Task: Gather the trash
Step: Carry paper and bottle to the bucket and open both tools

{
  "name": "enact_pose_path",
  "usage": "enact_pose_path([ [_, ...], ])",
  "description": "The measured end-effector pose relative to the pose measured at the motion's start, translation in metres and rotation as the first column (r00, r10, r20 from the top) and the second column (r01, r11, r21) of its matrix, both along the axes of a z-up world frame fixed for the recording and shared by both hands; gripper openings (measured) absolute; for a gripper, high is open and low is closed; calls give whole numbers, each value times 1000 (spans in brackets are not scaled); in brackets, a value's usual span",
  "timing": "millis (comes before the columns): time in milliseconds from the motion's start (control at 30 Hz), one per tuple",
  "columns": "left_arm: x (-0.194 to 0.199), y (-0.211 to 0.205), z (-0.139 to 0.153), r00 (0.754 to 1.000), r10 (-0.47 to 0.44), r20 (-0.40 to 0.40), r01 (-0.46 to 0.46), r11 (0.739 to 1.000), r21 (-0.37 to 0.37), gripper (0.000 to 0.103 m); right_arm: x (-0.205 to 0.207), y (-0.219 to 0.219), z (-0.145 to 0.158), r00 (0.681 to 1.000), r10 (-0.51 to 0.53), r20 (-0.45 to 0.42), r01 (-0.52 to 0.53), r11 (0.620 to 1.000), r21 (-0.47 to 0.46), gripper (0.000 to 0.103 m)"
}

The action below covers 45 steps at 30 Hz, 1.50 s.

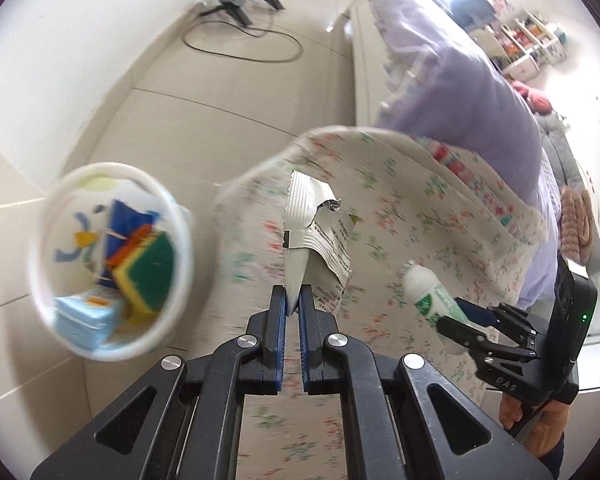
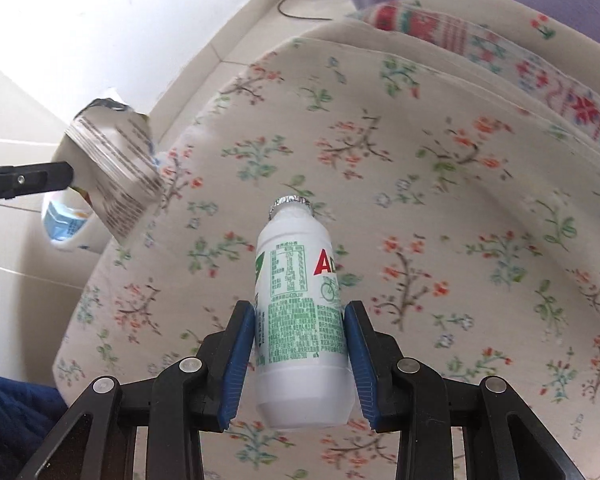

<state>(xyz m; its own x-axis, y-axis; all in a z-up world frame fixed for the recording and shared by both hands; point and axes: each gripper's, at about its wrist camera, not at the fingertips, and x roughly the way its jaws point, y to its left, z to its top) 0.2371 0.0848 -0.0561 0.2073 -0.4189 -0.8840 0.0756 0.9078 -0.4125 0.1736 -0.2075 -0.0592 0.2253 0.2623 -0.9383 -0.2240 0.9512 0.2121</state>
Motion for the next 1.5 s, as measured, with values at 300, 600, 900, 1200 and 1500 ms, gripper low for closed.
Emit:
enact_pose_path([
  [300, 12, 89, 3, 992, 127, 14, -128, 991, 46, 6, 8, 21, 10, 1000, -13, -1, 13, 995, 94, 40],
  [600, 26, 144, -43, 979, 193, -69, -176, 964, 201, 6, 17, 81, 13, 999, 54, -3, -53, 982, 181, 40],
  [900, 36, 140, -62, 987, 147, -69, -121, 948, 295, 17, 34, 136, 4, 995, 99, -9, -94, 973, 213, 41],
  [1200, 32, 141, -41, 987, 161, -19, -150, 949, 276, 22, 61, 205, -15, 991, 132, -10, -124, 954, 274, 41],
  [1500, 22, 159, -11, 968, 247, 43, -250, 939, 236, 22, 81, 280, -45, 985, 173, -9, -165, 952, 258, 42],
])
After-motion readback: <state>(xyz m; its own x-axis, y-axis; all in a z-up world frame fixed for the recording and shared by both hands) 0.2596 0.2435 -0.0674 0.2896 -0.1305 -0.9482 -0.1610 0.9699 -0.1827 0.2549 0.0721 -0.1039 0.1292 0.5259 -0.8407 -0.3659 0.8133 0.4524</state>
